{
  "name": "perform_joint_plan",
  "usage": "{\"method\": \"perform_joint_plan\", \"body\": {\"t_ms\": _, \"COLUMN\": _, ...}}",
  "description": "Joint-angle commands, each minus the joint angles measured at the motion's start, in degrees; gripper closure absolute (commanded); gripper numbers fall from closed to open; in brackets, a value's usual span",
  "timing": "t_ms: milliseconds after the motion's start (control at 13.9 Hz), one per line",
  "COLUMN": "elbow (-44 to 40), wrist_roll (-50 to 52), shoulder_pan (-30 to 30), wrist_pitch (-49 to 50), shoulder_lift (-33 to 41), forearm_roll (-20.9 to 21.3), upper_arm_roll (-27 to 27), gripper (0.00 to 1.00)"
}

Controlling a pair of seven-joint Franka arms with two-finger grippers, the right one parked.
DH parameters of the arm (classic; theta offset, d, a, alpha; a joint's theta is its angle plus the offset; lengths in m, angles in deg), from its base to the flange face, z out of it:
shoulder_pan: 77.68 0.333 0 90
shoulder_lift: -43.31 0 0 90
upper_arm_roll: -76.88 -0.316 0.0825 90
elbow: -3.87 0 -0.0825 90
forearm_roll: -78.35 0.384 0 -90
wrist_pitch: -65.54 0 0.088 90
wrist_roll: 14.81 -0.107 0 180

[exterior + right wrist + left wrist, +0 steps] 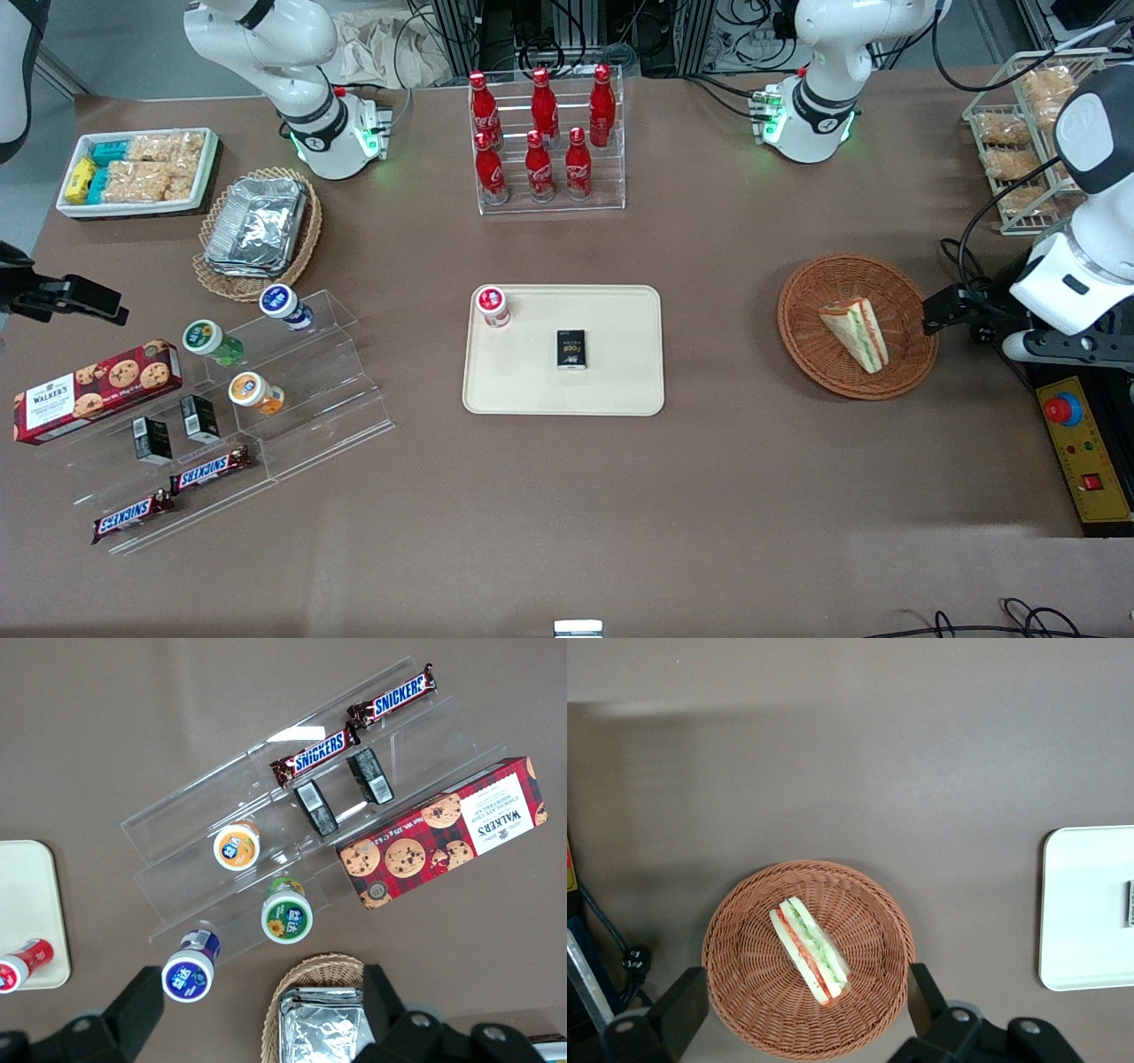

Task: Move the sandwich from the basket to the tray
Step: 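Lower the open left gripper over the wrapped sandwich in the basket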

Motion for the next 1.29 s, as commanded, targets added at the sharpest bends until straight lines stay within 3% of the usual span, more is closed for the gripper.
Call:
{"method": "perform_joint_plan", "body": {"t_ms": 0, "elbow": -1.2, "wrist_roll": -0.7, "shoulder_pan": 0.3, "wrist_pitch": 1.2, "shoulder_lift": -0.5, "forearm_roll": 1.5, "upper_arm_roll": 0.3, "gripper": 0.01}}
{"method": "perform_joint_plan", "body": {"t_ms": 360, "elbow": 0.7, "wrist_roll": -0.3, "shoulder_pan": 0.2, "wrist_pitch": 3.3, "shoulder_lift": -0.9, "forearm_roll": 2.5, "upper_arm_roll": 0.3, "gripper": 0.0}}
{"method": "perform_joint_plan", "body": {"t_ms": 504, "elbow": 2.6, "wrist_roll": 13.6, "shoulder_pan": 0.3, "wrist_pitch": 3.3, "shoulder_lift": -0.2, "forearm_roll": 1.9, "upper_arm_roll": 0.3, "gripper": 0.0}}
{"method": "perform_joint_plan", "body": {"t_ms": 647, "elbow": 6.4, "wrist_roll": 17.1, "shoulder_pan": 0.3, "wrist_pitch": 2.3, "shoulder_lift": 1.2, "forearm_roll": 1.9, "upper_arm_roll": 0.2, "gripper": 0.0}}
{"method": "perform_joint_plan", "body": {"t_ms": 791, "elbow": 11.1, "wrist_roll": 23.2, "shoulder_pan": 0.4, "wrist_pitch": -1.5, "shoulder_lift": 2.6, "forearm_roll": 2.1, "upper_arm_roll": 0.1, "gripper": 0.0}}
{"method": "perform_joint_plan", "body": {"t_ms": 1223, "elbow": 29.2, "wrist_roll": 23.3, "shoulder_pan": 1.7, "wrist_pitch": -17.8, "shoulder_lift": 7.9, "forearm_roll": 2.4, "upper_arm_roll": -0.7, "gripper": 0.0}}
